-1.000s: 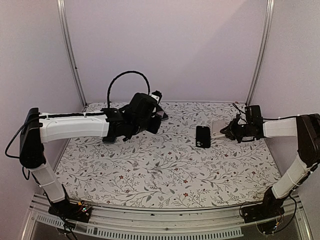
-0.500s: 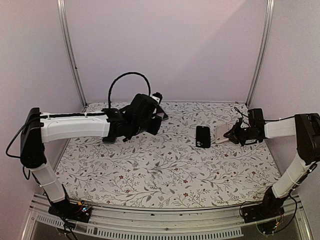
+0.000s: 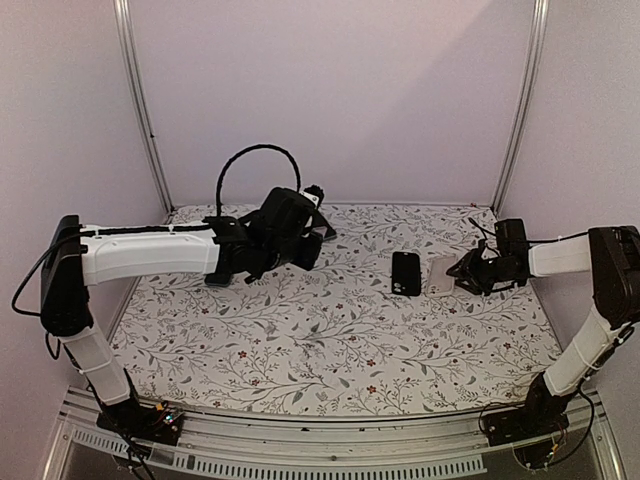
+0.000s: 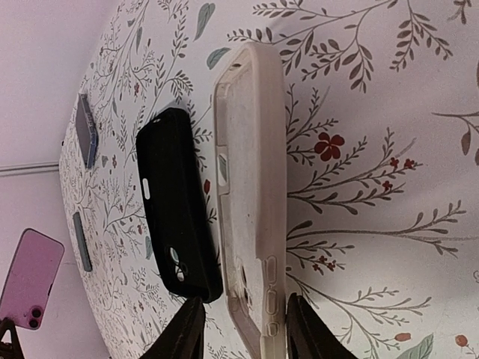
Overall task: Take the phone out of the phone case
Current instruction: Place the phone case at the center of the board.
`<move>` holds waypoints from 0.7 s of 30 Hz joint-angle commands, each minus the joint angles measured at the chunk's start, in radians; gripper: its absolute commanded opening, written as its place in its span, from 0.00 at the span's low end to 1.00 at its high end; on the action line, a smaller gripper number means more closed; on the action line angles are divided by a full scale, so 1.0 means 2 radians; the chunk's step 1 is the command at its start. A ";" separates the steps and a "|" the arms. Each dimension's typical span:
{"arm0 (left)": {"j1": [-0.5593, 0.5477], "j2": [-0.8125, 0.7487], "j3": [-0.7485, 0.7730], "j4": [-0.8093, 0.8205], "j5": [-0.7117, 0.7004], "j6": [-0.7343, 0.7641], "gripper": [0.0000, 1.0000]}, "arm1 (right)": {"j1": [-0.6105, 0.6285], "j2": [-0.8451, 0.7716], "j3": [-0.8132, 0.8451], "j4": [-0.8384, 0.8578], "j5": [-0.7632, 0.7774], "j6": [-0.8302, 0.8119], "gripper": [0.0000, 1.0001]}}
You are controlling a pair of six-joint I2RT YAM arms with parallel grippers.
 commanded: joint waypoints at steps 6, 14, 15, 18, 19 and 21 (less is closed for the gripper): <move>0.008 -0.006 0.006 0.011 -0.008 -0.001 0.00 | -0.003 -0.032 0.009 -0.029 0.047 -0.022 0.45; 0.011 -0.011 -0.006 0.007 -0.013 -0.009 0.00 | -0.002 -0.060 0.014 -0.046 0.075 -0.038 0.68; 0.012 -0.012 -0.007 0.005 -0.014 -0.010 0.00 | -0.002 -0.063 0.014 -0.046 0.075 -0.041 0.70; 0.013 -0.011 -0.011 0.003 -0.022 -0.012 0.00 | -0.001 -0.072 0.016 -0.043 0.068 -0.048 0.81; 0.013 -0.009 -0.012 0.002 -0.024 -0.014 0.00 | 0.000 -0.075 0.018 -0.042 0.067 -0.049 0.82; 0.016 -0.007 -0.013 -0.003 -0.029 -0.017 0.00 | 0.003 -0.078 0.021 -0.044 0.067 -0.053 0.84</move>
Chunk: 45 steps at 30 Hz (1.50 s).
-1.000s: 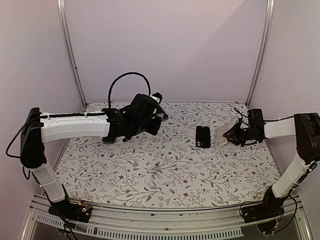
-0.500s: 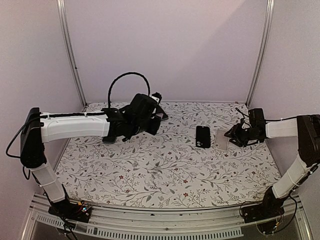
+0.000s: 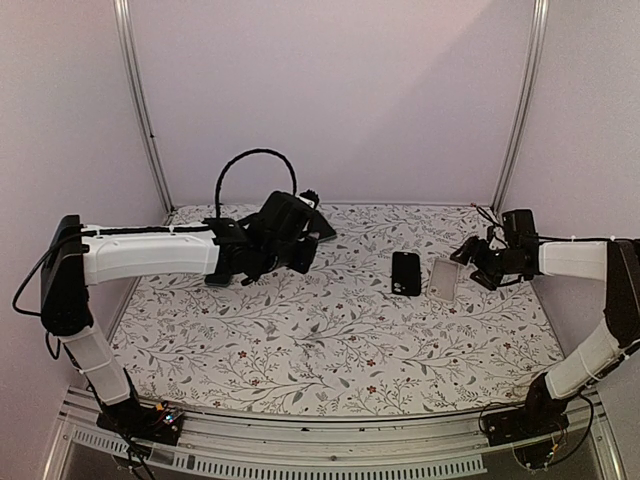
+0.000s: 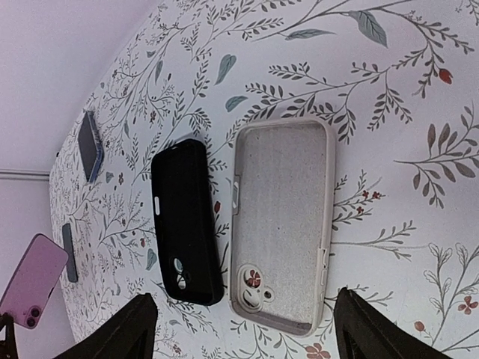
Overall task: Take the phone out of the phone case
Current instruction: Place the phone case at the center of the board, then place the phone at the center of the board.
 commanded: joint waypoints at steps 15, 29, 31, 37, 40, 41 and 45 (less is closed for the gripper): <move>0.027 0.034 -0.031 -0.007 -0.074 0.011 0.00 | 0.031 -0.006 0.047 -0.012 0.014 -0.022 0.89; 0.024 0.082 -0.029 -0.035 -0.076 0.023 0.00 | 0.035 -0.004 0.046 -0.011 0.013 -0.023 0.89; 0.021 0.088 -0.029 -0.039 -0.076 0.024 0.02 | 0.035 -0.004 0.046 -0.011 0.013 -0.023 0.89; 0.011 0.104 -0.031 -0.055 -0.078 0.017 0.10 | 0.036 -0.002 0.047 -0.012 0.013 -0.024 0.89; 0.006 0.107 -0.039 -0.057 -0.076 0.009 0.12 | 0.037 -0.002 0.046 -0.011 0.014 -0.024 0.89; 0.005 0.108 -0.042 -0.058 -0.075 0.006 0.12 | 0.037 -0.001 0.046 -0.011 0.014 -0.024 0.89; -0.002 0.114 -0.047 -0.065 -0.073 -0.004 0.13 | 0.037 0.000 0.045 -0.010 0.013 -0.025 0.90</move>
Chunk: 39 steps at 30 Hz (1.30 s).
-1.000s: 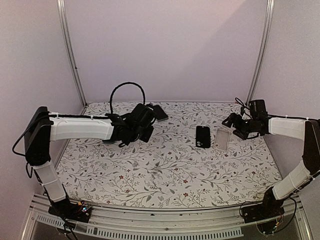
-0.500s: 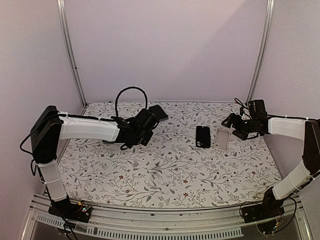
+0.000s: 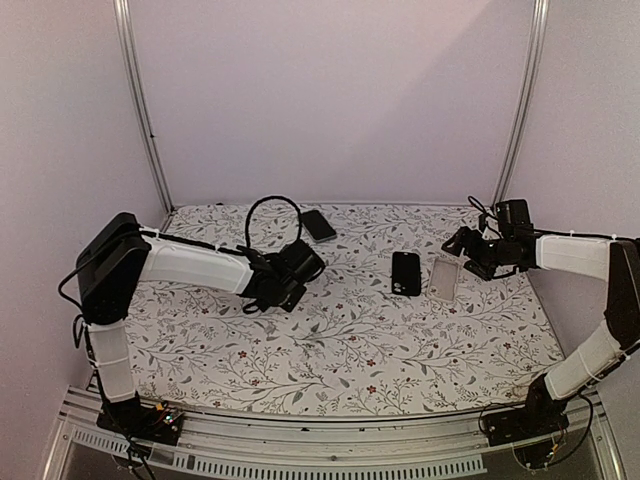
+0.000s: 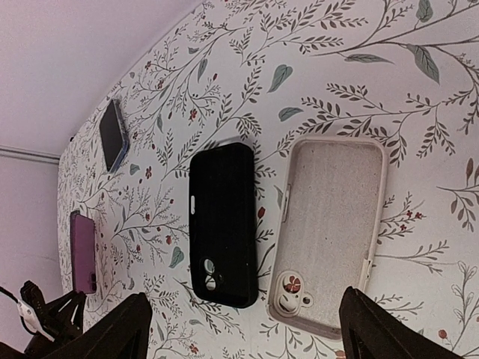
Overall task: Take the phone out of the phone case
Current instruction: Place the phone at the center of the board.
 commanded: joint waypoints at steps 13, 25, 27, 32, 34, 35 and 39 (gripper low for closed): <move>-0.010 0.015 -0.017 -0.020 0.029 -0.034 0.16 | 0.008 0.012 0.012 0.004 0.001 -0.008 0.90; 0.020 0.011 -0.023 -0.025 0.053 -0.039 0.20 | 0.014 0.020 0.020 0.005 -0.002 -0.008 0.90; 0.026 0.013 -0.014 -0.026 0.055 -0.037 0.20 | 0.016 0.021 0.021 0.005 -0.003 -0.008 0.90; 0.029 0.008 0.012 -0.023 0.072 -0.029 0.20 | 0.021 0.016 0.021 0.005 -0.001 -0.013 0.90; 0.030 0.004 0.023 -0.024 0.084 -0.028 0.20 | 0.023 0.014 0.021 0.004 0.001 -0.014 0.90; 0.030 0.001 0.028 -0.023 0.091 -0.028 0.20 | 0.024 0.013 0.021 0.004 0.003 -0.016 0.91; 0.039 -0.010 0.047 -0.024 0.120 -0.032 0.25 | 0.034 0.013 0.031 0.000 0.007 -0.024 0.91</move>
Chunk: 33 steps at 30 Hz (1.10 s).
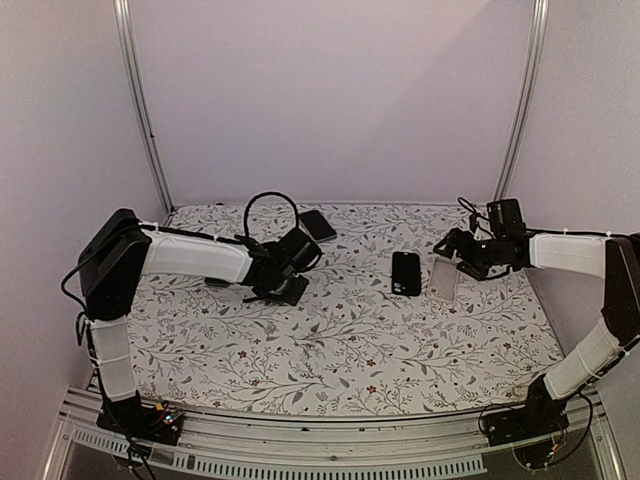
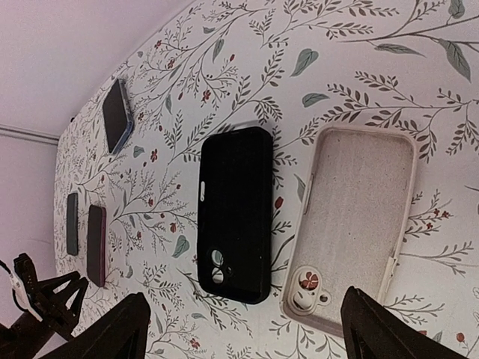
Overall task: Take the phone out of the phone case
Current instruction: Place the phone at the center of the board.
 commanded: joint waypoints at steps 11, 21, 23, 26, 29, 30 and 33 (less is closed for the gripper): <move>0.048 0.012 0.128 -0.009 0.115 -0.017 0.55 | 0.055 0.038 0.089 -0.030 0.031 -0.040 0.93; 0.091 0.133 0.297 -0.065 0.132 -0.058 0.60 | 0.096 0.097 0.176 -0.066 0.048 -0.062 0.94; 0.100 0.159 0.341 -0.080 0.137 -0.075 0.58 | 0.101 0.100 0.183 -0.071 0.050 -0.065 0.94; 0.116 0.192 0.399 -0.096 0.165 -0.089 0.57 | 0.103 0.097 0.181 -0.079 0.053 -0.070 0.94; 0.135 0.216 0.425 -0.096 0.203 -0.094 0.56 | 0.104 0.091 0.172 -0.081 0.055 -0.071 0.94; 0.143 0.223 0.431 -0.096 0.213 -0.093 0.56 | 0.104 0.088 0.169 -0.079 0.054 -0.070 0.94; 0.164 0.248 0.459 -0.100 0.251 -0.093 0.54 | 0.105 0.081 0.162 -0.075 0.052 -0.066 0.94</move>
